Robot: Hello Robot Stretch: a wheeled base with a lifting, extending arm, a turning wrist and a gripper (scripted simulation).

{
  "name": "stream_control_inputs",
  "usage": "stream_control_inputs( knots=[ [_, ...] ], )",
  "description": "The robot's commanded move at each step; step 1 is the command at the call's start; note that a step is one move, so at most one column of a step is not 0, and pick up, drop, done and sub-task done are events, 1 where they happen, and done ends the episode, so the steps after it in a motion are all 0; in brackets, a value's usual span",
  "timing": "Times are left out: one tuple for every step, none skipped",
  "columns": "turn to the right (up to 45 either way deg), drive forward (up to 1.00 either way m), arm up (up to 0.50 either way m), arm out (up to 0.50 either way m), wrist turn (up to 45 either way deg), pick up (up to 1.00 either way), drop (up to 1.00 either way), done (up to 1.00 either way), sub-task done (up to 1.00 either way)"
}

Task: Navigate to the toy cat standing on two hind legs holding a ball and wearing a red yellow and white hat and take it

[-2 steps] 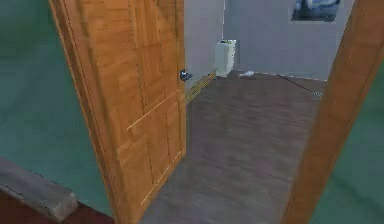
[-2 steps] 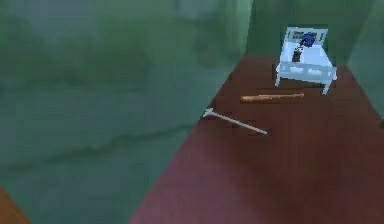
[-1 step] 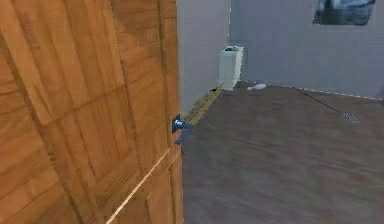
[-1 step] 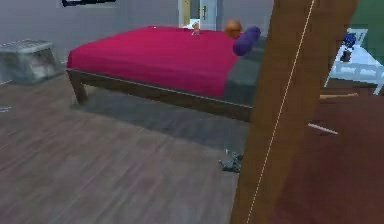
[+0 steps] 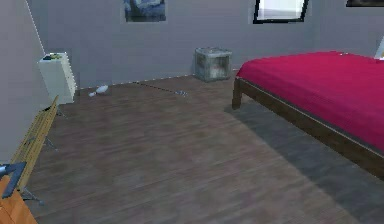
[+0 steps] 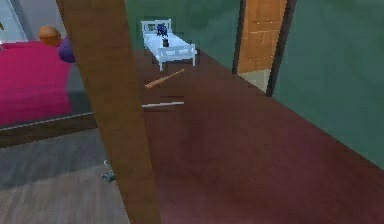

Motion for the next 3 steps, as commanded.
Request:
stream_control_inputs(
  knots=[
    [3.0, 0.00, 0.00, 0.00, 0.0, 0.00, 0.00, 0.00, 0.00],
    [9.0, 0.00, 0.00, 0.00, 0.0, 0.00, 0.00, 0.00, 0.00],
    [0.0, 0.25, 0.00, 0.00, 0.0, 0.00, 0.00, 0.00, 0.00]
  ],
)
